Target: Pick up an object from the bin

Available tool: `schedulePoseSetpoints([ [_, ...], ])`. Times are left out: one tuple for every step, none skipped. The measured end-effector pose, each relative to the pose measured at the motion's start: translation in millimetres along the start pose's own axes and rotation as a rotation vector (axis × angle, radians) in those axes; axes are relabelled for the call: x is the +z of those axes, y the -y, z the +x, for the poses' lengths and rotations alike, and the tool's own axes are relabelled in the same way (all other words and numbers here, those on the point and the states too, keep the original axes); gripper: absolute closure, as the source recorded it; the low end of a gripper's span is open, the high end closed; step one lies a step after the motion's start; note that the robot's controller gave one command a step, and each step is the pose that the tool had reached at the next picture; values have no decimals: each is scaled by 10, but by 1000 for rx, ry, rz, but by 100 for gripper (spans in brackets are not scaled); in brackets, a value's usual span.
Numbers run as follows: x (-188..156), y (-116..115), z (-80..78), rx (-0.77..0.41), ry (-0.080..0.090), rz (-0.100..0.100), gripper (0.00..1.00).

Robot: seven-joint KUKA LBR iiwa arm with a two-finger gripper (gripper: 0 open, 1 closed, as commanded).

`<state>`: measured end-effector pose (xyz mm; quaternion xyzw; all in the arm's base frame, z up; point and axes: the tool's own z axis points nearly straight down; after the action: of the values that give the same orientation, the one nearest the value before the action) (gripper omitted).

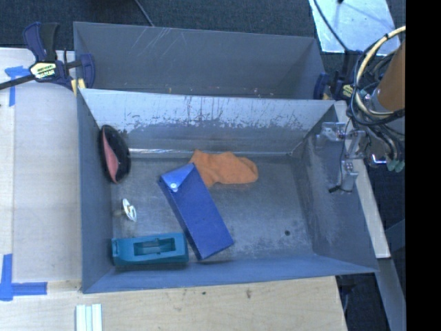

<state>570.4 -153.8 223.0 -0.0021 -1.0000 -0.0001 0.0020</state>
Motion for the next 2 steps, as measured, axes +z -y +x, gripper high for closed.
schedulePoseSetpoints([
  [-47, -10, -6, -3, 6, 1, 0],
  [432, -303, -119, 35, 15, 3, 0],
])
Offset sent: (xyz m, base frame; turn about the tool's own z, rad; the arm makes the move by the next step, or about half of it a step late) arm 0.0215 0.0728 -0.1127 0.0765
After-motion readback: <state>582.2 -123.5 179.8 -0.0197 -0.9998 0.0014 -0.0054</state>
